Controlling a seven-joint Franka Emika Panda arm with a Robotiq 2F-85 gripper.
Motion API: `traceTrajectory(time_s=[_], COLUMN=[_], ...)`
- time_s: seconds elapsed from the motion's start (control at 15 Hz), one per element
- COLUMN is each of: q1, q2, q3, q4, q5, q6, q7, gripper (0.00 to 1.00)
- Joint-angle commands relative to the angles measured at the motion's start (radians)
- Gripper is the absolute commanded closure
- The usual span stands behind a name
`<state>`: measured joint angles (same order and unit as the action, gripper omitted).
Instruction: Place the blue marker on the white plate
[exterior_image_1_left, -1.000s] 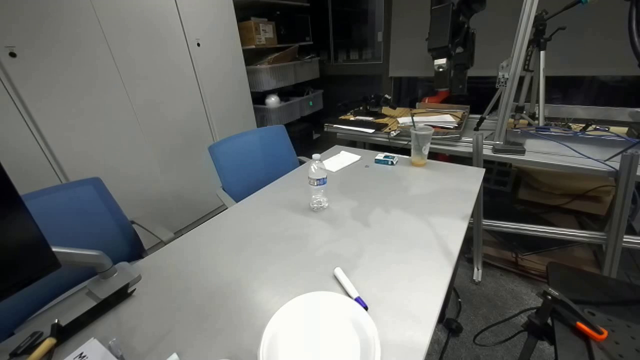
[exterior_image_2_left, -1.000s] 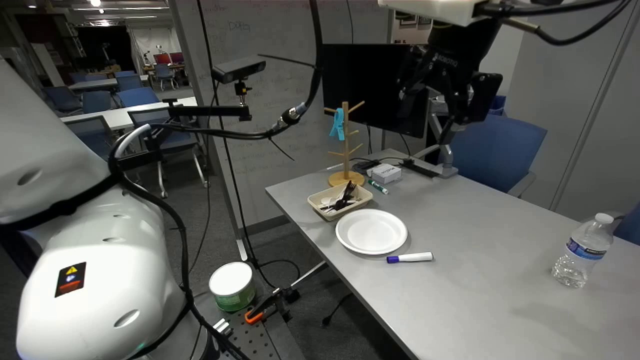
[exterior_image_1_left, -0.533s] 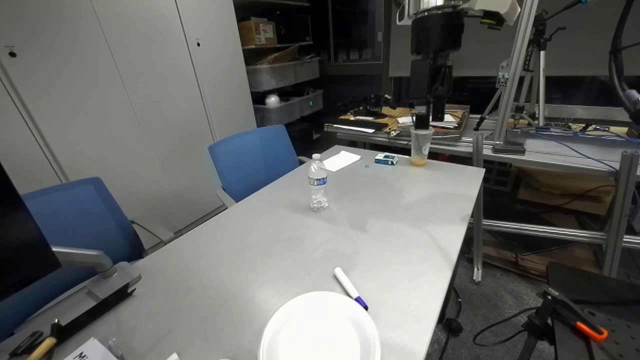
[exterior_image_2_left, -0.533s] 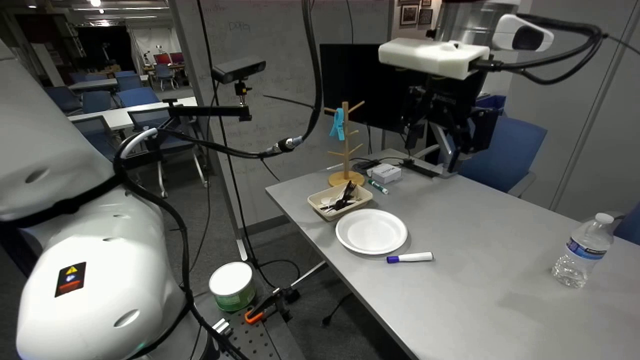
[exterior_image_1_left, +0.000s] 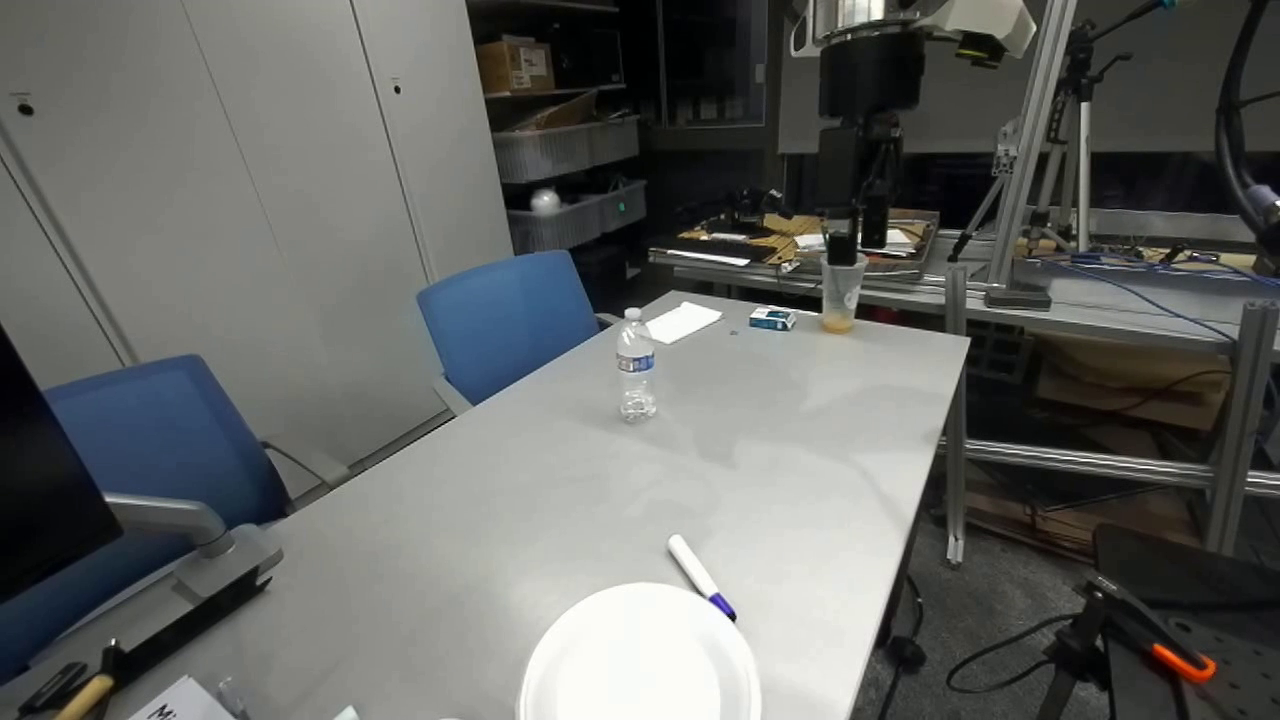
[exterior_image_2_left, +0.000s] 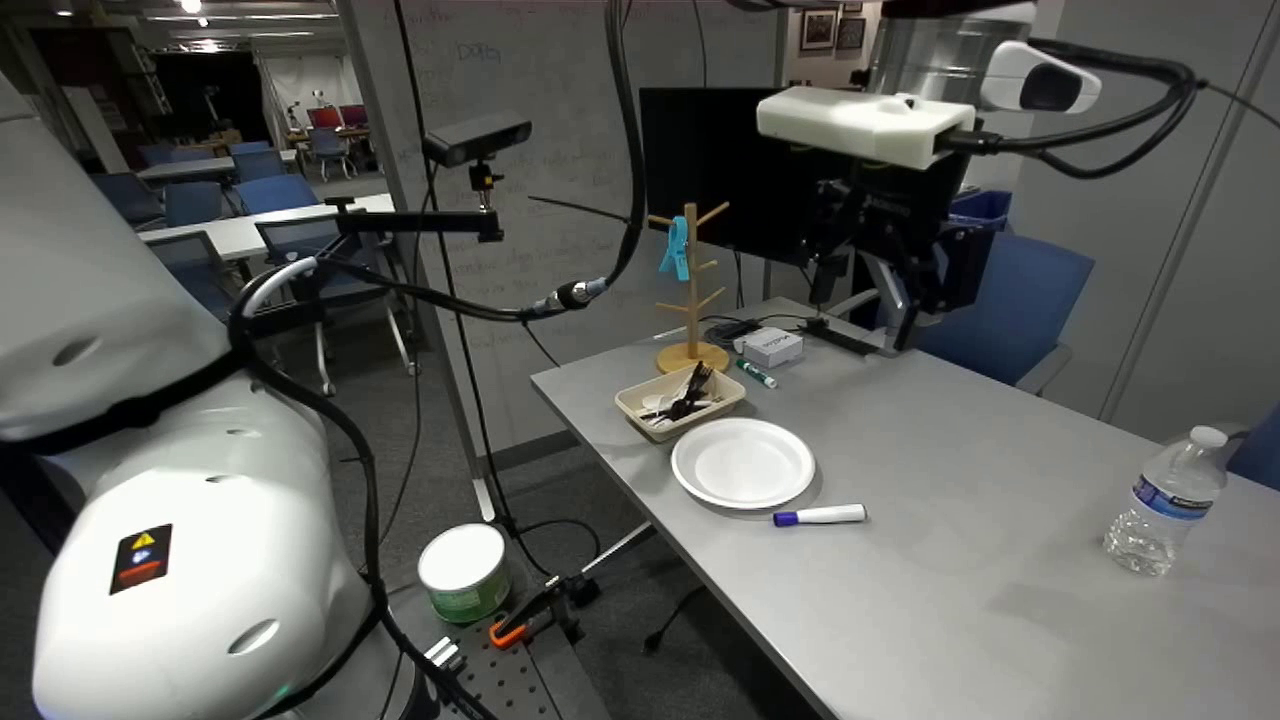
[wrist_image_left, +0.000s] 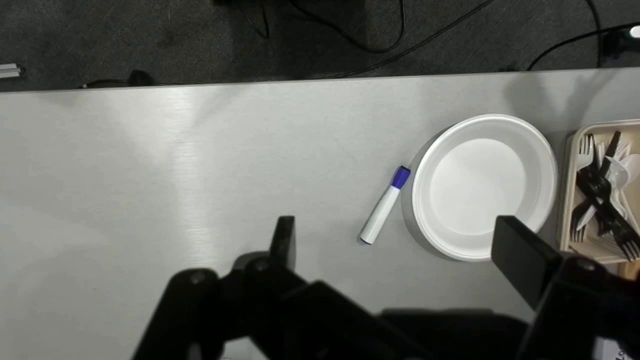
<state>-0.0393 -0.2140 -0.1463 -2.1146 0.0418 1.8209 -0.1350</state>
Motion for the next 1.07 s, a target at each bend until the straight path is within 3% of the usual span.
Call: traceTrajectory(time_s=[0.0, 0.53, 1.0], q1=[-0.008, 0.01, 0.0], q2=[0.02, 0.209, 0.43], q3=[0.034, 0.1, 0.1], q4=[-0.015, -0.031, 0.002], q5=[-0.004, 0.046, 0.102], q6=[0.077, 0.289, 0.521], q7=[0.054, 0.226, 0.289], gripper=[0.0, 0.0, 0.0])
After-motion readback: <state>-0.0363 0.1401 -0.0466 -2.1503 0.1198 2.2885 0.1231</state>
